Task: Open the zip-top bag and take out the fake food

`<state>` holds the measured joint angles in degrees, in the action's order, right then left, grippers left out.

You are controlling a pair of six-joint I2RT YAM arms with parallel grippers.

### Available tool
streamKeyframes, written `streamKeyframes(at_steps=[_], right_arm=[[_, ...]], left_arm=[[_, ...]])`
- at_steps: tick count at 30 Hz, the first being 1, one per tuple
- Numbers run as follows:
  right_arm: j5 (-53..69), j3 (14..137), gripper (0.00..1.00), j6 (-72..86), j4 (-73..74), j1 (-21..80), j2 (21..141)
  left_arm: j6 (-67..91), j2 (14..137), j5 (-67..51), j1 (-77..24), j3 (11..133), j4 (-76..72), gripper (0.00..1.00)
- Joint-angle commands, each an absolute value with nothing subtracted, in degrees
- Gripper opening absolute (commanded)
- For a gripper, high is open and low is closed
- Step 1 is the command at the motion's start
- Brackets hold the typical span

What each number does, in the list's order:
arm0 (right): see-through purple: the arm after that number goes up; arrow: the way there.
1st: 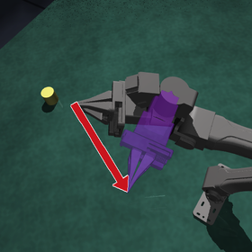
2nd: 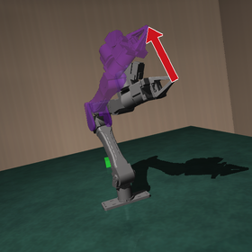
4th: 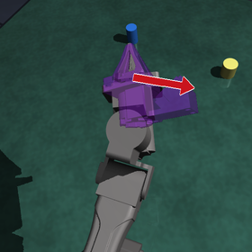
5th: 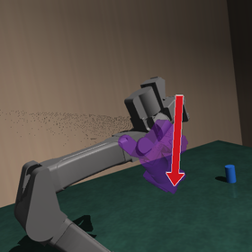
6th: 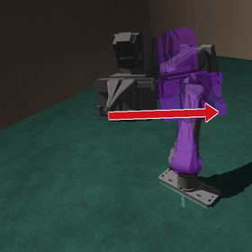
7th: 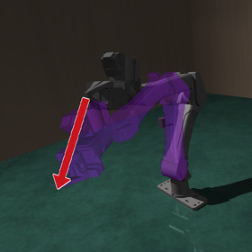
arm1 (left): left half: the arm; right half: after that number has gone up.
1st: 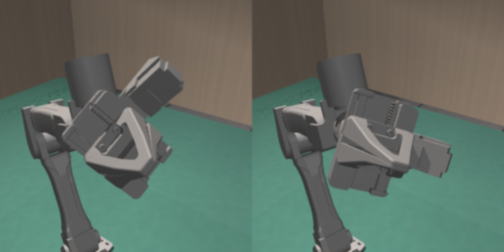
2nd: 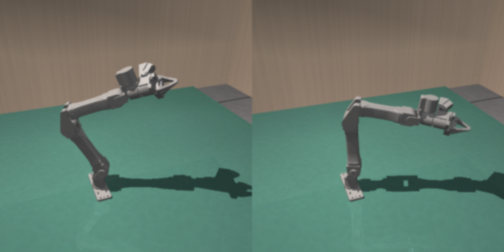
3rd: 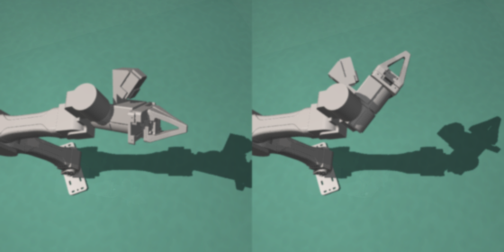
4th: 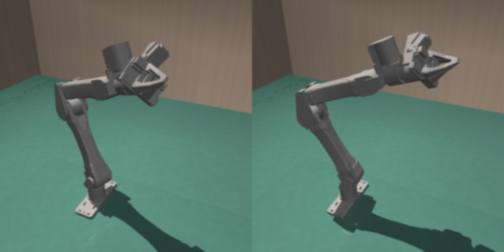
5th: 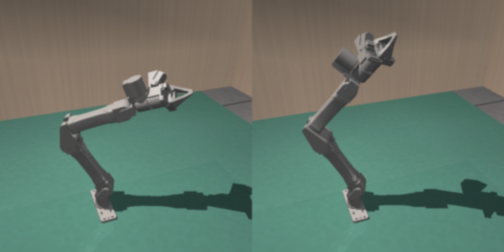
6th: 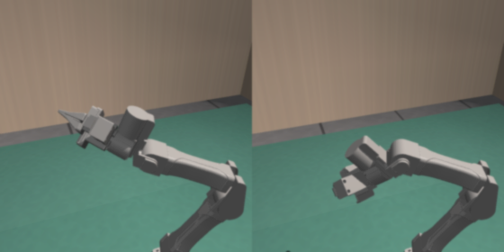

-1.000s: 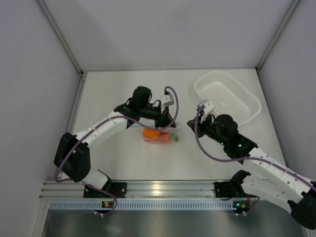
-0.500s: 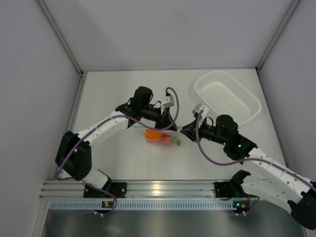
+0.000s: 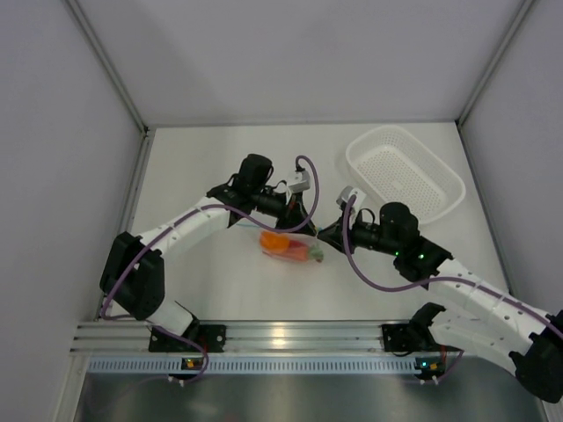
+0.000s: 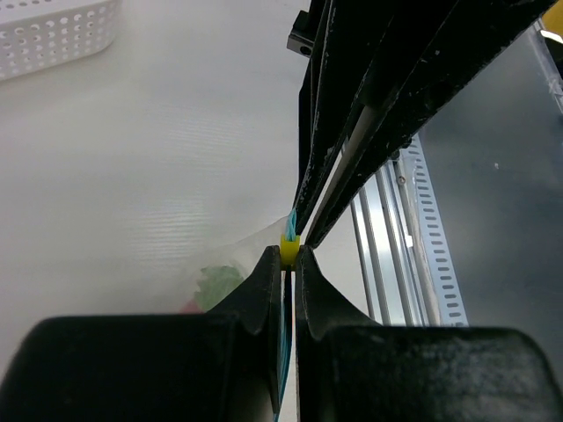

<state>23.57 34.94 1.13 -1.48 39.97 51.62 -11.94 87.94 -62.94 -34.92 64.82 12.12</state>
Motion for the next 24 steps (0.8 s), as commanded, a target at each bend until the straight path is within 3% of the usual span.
streamKeyframes(at_steps=[1,5,8,14,18,24], right_arm=[[25.14,38.14,0.09,0.53,-6.15,39.55,52.20],[24.44,38.58,0.09,-1.49,-6.41,39.64,53.26],[24.43,39.02,0.00,-1.84,-6.42,39.55,53.79],[23.65,39.02,0.00,-1.85,-6.50,39.55,53.53],[15.49,37.53,0.00,-0.44,-7.47,39.55,51.77],[12.57,37.53,0.00,-0.44,-6.06,39.64,51.24]], left_arm=[[-12.83,88.68,-66.97,-35.07,66.89,11.16,0.00],[-12.83,89.03,-67.50,-34.98,66.97,11.16,0.00],[-12.74,88.95,-67.33,-34.98,66.88,11.16,0.00],[-12.92,89.03,-66.45,-34.98,66.80,11.60,0.00],[-13.09,89.12,-63.64,-34.98,67.50,13.00,0.00],[-13.97,88.95,-59.68,-34.89,68.29,15.29,0.00]])
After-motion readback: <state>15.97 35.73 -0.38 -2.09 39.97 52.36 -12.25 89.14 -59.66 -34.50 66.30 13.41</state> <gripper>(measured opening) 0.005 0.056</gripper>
